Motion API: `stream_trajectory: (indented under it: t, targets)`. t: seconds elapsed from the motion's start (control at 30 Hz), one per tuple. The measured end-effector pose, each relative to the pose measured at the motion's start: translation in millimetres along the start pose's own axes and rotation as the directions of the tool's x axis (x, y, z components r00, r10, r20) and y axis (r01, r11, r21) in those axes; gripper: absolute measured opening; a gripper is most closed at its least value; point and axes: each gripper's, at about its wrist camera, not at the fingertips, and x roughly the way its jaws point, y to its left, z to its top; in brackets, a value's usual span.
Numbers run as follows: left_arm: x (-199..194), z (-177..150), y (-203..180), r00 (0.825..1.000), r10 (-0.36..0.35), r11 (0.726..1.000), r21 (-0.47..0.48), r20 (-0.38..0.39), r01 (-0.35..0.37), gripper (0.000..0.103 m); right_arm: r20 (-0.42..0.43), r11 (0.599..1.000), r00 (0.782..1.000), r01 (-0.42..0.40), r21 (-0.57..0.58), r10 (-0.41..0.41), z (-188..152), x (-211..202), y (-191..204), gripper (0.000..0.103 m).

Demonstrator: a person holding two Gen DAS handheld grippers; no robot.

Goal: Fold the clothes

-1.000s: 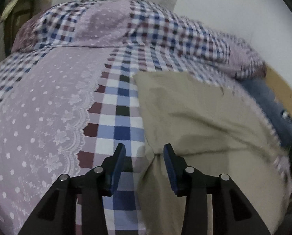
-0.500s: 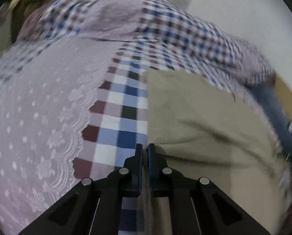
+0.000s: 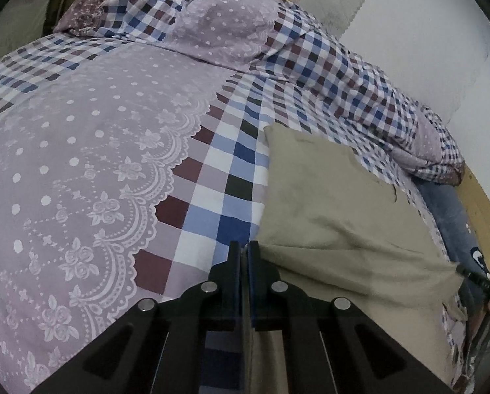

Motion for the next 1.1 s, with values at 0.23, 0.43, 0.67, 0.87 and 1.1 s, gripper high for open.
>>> stream_trajectory:
  t: [0.23, 0.43, 0.67, 0.87, 1.1]
  targets:
    - [-0.1, -0.1, 4.3, 1.0, -0.007, 1.0, -0.028, -0.007, 0.007, 0.003, -0.189, 0.994, 0.976, 0.113, -0.001, -0.111, 19.8, 61.6, -6.4, 0.007]
    - [4.3, 1.2, 4.7, 1.0, -0.015, 0.999, -0.035, -0.019, 0.015, 0.003, -0.047, 0.962, 0.996, 0.079, 0.26, -0.069, -6.1, 34.1, -25.3, 0.069]
    - [3.2, 1.8, 4.0, 1.0, -0.017, 0.999, -0.03, -0.015, 0.017, 0.003, -0.038, 0.96, 0.999, 0.016, 0.279, -0.006, -52.5, 22.7, -11.3, 0.071]
    - [2.3, 4.5, 3.7, 1.0, -0.021, 0.999, -0.033, -0.015, 0.02, 0.003, -0.122, 0.99, 0.993, 0.018, 0.141, -0.001, -26.7, 55.9, 10.9, 0.002]
    - [3.2, 9.4, 6.2, 0.998, -0.053, 0.996, -0.072, -0.015, 0.052, 0.003, -0.117, 0.986, 0.992, -0.021, 0.166, 0.041, 8.0, -4.3, 9.2, 0.003]
